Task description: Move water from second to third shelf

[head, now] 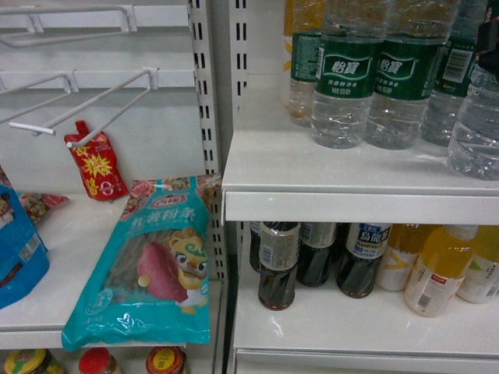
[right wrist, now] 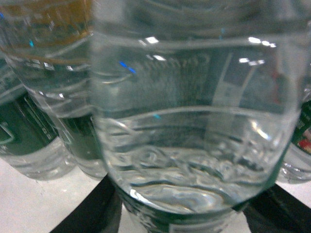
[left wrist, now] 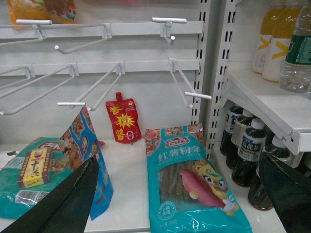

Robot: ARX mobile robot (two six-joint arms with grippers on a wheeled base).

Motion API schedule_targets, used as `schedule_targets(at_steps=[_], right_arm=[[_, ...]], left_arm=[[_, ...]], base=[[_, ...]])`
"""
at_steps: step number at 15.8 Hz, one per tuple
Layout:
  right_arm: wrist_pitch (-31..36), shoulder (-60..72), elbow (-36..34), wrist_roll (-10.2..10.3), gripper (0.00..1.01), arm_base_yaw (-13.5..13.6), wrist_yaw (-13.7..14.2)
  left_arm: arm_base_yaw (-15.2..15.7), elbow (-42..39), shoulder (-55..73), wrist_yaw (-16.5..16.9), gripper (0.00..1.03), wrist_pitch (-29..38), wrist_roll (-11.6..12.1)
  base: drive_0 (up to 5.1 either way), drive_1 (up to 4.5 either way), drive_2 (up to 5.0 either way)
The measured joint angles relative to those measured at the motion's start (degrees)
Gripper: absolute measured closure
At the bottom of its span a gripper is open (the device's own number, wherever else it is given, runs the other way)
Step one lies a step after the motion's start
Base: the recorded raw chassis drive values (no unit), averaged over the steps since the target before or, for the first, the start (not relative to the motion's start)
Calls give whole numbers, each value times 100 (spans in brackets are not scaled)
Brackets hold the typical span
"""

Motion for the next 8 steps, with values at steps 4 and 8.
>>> schedule_targets(at_steps=[4,8], right_arm=[[42,-52,52,55,1,-33,-7],[-105,-400,39,210,3,-24,-175]], left_arm=[[0,0,0,0,5,0,0],[0,0,0,0,5,0,0]], base=[[0,0,0],[0,0,0]])
